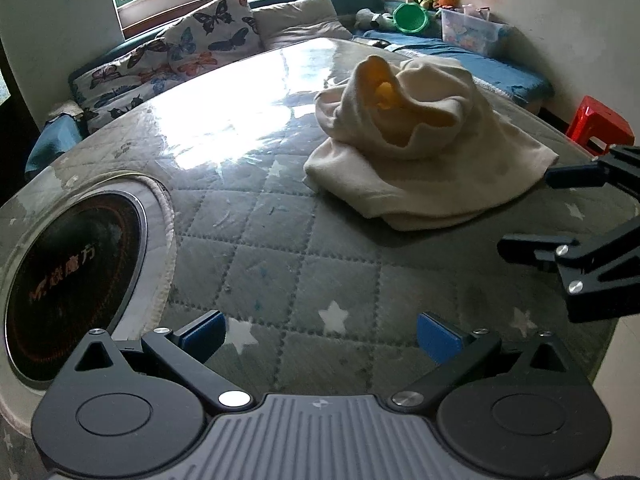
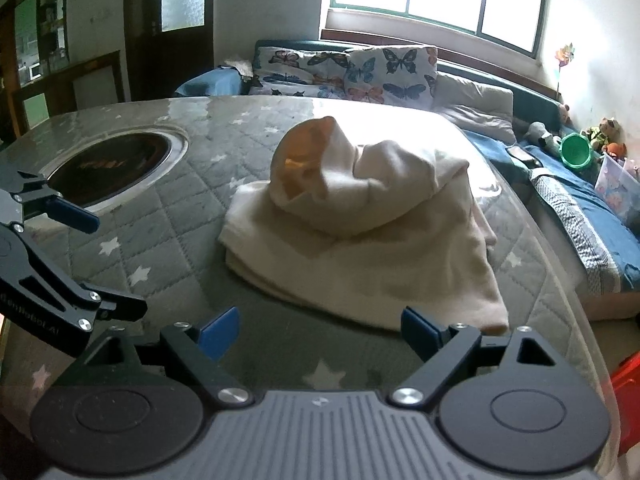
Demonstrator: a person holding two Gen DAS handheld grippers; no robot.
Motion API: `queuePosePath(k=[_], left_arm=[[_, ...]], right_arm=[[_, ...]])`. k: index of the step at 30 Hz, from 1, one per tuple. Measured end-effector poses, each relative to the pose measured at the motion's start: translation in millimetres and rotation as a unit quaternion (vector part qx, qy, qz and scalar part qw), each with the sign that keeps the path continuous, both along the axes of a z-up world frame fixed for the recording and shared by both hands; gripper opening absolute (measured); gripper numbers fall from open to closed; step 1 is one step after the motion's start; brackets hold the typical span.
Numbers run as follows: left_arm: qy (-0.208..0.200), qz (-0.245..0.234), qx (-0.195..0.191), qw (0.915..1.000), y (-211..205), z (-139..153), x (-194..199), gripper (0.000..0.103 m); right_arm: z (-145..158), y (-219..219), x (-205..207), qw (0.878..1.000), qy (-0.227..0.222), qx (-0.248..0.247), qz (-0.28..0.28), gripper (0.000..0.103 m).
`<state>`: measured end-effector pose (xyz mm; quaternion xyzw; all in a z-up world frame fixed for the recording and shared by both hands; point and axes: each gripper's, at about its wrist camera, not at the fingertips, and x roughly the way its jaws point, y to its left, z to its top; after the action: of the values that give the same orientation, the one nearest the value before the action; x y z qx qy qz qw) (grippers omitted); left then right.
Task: Fold clothes
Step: 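Lower the right tool onto the crumpled cream sweatshirt, then grasp the sweatshirt fabric with the right gripper and lift it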
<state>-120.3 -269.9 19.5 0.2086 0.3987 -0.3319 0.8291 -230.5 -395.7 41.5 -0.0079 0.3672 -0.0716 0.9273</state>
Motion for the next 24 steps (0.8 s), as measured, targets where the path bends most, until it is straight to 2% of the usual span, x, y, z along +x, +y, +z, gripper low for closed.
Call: queuePosePath(k=[7,14,22,24], left_arm=[[-0.001,0.01,-0.007,0.9999,-4,6,25,0.103],[-0.005,0.016,-0.018,0.9997,-8,12,42,0.103],[-0.003,0.035,-0.021,0.9992,-1,11,57,0.103],[-0.003,0.038,-0.022,0.999,1,11,59,0.103]], right_arm=[[9,-12,19,1.0,-0.016,-0.005,-0.006,0.089],[25,-42,44,0.998,-0.043,-0.002,-0.037,0.083],[33,-86,79,0.994,-0.055,0.044,-0.08,0.071],[32,-93,84,0.993,-0.053,0.047,-0.089,0.063]])
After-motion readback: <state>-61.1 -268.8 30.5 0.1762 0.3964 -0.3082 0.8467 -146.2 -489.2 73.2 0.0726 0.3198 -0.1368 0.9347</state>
